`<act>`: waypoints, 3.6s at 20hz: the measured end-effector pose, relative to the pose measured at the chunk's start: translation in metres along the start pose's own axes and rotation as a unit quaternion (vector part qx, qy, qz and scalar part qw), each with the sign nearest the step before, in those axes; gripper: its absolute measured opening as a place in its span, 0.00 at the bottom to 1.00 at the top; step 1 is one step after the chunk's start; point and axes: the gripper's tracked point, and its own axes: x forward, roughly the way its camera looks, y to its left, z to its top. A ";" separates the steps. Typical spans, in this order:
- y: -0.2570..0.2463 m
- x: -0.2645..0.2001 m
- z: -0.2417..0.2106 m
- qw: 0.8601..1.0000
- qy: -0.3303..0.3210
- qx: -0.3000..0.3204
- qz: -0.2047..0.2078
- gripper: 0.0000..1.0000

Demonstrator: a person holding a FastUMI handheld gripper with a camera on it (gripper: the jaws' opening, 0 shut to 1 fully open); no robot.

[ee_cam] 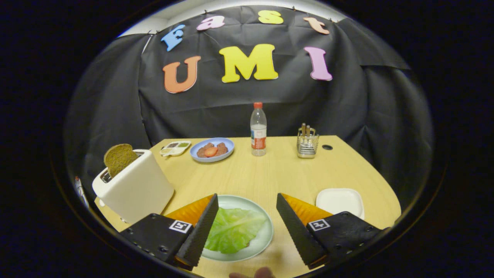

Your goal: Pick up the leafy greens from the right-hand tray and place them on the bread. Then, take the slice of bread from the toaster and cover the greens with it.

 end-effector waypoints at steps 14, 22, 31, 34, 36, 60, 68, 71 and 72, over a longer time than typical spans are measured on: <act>0.176 -0.095 0.073 0.988 -0.141 -0.007 0.064 0.96; 0.261 -0.054 0.042 0.992 -0.112 -0.016 0.056 0.96; 0.269 0.005 0.025 0.999 -0.039 0.027 0.004 0.57; 0.267 0.015 0.025 0.999 -0.024 0.024 -0.001 0.33; 0.270 0.014 0.027 0.999 -0.019 0.031 0.010 0.17; 0.149 -0.071 0.104 0.990 -0.120 0.075 0.027 0.10; 0.093 -0.028 0.040 0.994 -0.056 0.097 -0.009 0.10; 0.089 -0.017 0.021 0.994 -0.037 0.101 -0.010 0.10; 0.089 -0.013 0.016 0.994 -0.034 0.104 -0.009 0.10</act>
